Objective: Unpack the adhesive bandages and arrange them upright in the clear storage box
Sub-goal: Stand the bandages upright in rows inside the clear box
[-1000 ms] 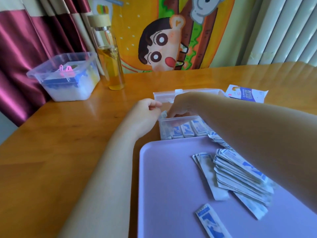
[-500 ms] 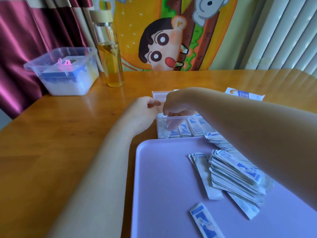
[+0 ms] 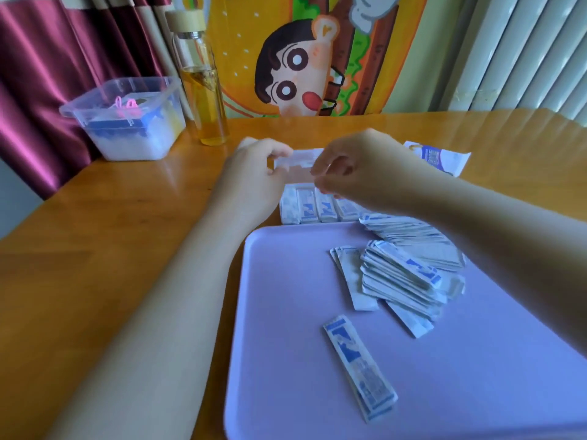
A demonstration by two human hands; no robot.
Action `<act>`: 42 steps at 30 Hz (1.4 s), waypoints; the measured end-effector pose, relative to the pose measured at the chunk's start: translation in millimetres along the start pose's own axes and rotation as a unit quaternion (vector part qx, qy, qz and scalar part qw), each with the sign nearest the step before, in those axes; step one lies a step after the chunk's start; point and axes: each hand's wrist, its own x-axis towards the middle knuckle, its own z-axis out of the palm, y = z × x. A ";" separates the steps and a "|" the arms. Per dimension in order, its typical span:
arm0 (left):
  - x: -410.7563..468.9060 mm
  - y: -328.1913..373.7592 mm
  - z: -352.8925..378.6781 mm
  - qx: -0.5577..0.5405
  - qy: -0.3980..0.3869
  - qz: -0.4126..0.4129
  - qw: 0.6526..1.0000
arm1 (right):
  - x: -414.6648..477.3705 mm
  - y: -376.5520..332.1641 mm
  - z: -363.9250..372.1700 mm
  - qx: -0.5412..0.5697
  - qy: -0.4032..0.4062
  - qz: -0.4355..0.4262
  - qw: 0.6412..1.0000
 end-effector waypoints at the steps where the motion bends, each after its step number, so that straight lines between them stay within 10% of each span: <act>1: -10.1 6.5 -2.8 0.001 0.000 0.022 1.000 | -17.9 0.2 1.8 -0.005 -0.047 0.005 0.999; 5: -52.5 21.0 -2.5 0.008 -0.160 0.041 0.986 | -71.8 6.8 19.4 -0.122 -0.257 0.003 0.959; 10: -100.9 32.1 10.4 0.135 -0.389 0.025 0.911 | -105.2 7.9 27.9 -0.146 -0.287 0.004 0.947; 24: -126.0 56.1 20.9 0.133 -0.400 -0.001 0.907 | -139.6 14.1 49.1 -0.045 -0.194 0.053 0.979; 30: -131.4 40.7 21.8 -0.114 -0.264 -0.076 0.955 | -138.7 30.4 51.9 0.117 -0.124 0.085 0.982; 36: -140.1 50.7 33.2 -0.532 -0.200 -0.208 0.796 | -136.6 26.4 43.2 0.397 -0.083 0.098 0.909; 42: -132.8 64.1 35.5 -0.676 -0.097 -0.258 0.683 | -116.4 60.9 -2.4 0.177 0.060 0.156 0.970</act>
